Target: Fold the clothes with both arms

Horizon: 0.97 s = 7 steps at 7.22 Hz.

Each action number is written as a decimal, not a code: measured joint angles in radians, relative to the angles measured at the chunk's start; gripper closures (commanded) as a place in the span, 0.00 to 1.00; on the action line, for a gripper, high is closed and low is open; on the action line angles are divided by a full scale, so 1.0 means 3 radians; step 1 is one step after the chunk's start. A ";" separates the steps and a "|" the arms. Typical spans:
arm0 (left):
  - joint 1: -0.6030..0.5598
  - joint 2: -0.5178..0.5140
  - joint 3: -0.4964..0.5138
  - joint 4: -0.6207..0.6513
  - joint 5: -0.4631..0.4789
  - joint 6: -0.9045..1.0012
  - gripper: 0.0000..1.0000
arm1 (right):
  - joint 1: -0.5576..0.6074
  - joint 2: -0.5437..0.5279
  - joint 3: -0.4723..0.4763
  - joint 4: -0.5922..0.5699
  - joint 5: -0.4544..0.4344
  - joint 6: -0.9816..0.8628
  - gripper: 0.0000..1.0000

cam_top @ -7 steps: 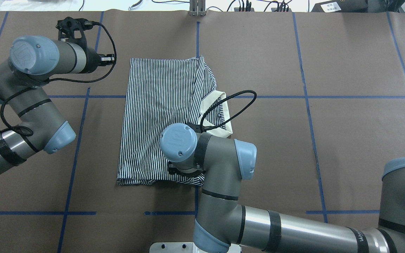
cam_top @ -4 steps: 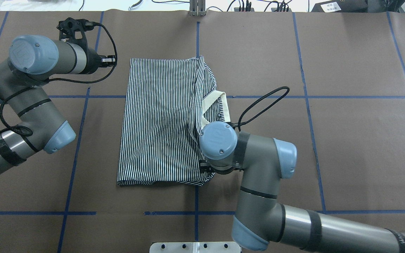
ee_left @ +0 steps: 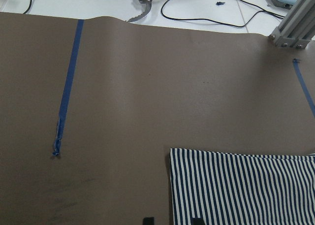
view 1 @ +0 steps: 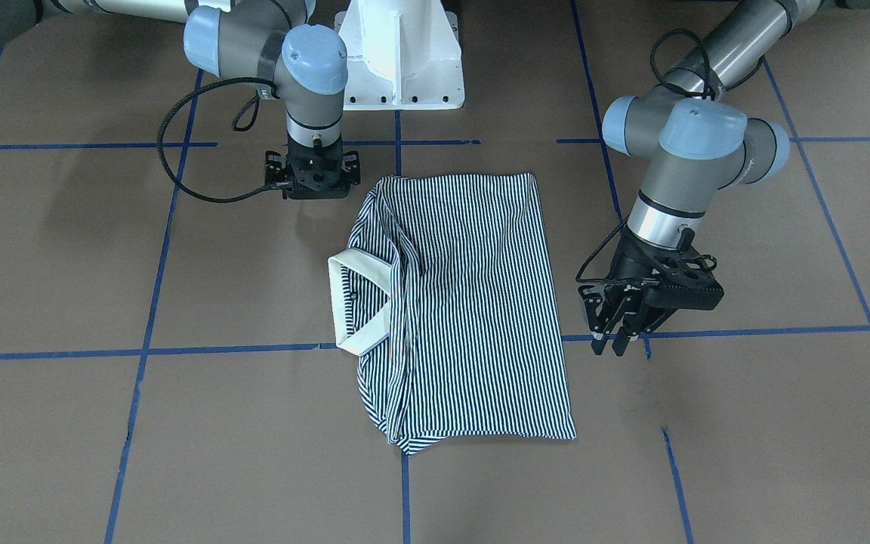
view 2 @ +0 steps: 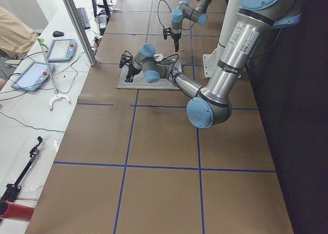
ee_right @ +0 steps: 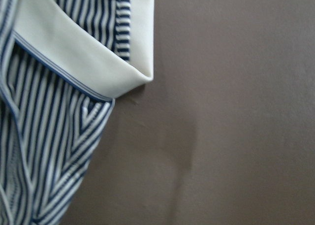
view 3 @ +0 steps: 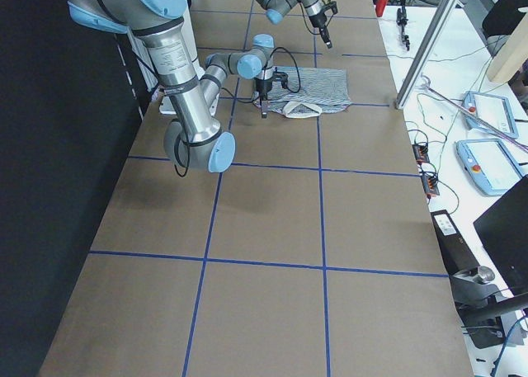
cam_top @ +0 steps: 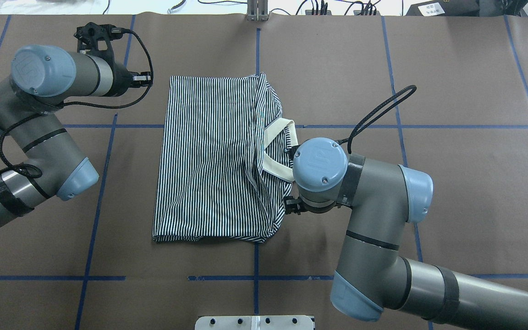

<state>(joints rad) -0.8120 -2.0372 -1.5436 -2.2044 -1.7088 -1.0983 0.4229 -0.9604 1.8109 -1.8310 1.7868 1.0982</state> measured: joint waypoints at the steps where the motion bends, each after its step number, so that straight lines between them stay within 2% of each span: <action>1: -0.0004 0.0008 -0.0012 0.0000 -0.0007 0.0000 0.62 | 0.0034 0.0220 -0.0183 0.0056 -0.0001 0.0066 0.00; 4: -0.0045 0.0253 -0.0212 -0.0032 -0.0159 0.0034 0.62 | 0.0055 0.0869 -0.1194 0.0658 -0.0019 0.0427 0.00; 5: -0.0055 0.0297 -0.0248 -0.0037 -0.0185 0.0038 0.62 | 0.0054 0.0980 -0.1401 0.0744 -0.0041 0.0461 0.00; 7: -0.0060 0.0325 -0.0278 -0.0040 -0.0200 0.0041 0.62 | 0.0057 0.1016 -0.1540 0.0767 -0.0058 0.0416 0.00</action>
<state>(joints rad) -0.8301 -1.9396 -1.6270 -2.2165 -1.7688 -1.0862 0.4399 -0.6556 1.3490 -1.6007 1.7694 1.2231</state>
